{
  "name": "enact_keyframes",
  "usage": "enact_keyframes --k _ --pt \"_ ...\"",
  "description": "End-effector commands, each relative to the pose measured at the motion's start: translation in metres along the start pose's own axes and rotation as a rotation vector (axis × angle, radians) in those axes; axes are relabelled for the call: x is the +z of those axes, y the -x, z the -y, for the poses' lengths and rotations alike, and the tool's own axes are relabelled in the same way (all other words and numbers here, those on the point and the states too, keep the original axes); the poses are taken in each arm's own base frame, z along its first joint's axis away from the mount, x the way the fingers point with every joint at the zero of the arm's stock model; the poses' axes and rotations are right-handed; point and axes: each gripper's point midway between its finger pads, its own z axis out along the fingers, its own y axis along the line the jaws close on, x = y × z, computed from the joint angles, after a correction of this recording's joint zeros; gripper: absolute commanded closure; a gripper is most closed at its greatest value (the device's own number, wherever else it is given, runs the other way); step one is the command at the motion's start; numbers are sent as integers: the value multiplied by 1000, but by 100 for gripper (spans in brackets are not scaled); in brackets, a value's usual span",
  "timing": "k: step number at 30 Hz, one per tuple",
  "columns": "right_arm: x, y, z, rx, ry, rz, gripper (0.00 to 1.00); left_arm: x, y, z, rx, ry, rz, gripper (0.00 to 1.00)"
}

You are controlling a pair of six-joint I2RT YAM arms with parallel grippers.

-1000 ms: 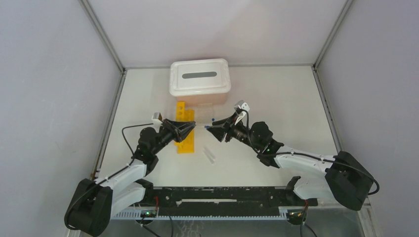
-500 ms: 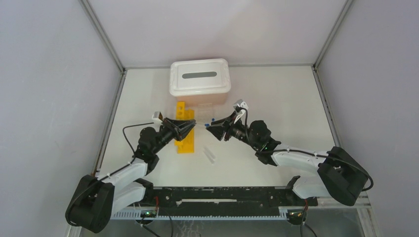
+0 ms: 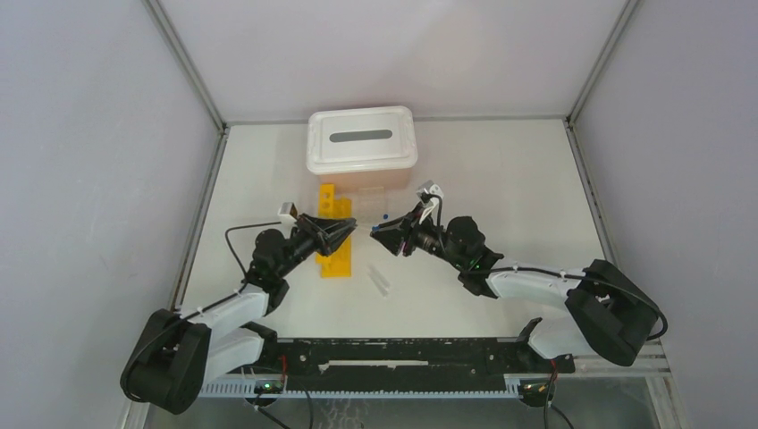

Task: Organize the chemistry lab equipment
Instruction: Pick up the test tube at the center of the board.

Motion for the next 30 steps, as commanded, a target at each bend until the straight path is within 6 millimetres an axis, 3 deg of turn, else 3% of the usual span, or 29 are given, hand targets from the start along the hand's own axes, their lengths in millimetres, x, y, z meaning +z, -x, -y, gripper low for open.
enact_keyframes --k 1,30 --pt "8 30 -18 -12 62 77 57 1 -4 13 34 -47 -27 99" --pt "20 17 -14 10 54 12 69 4 -6 18 44 -56 -33 99"
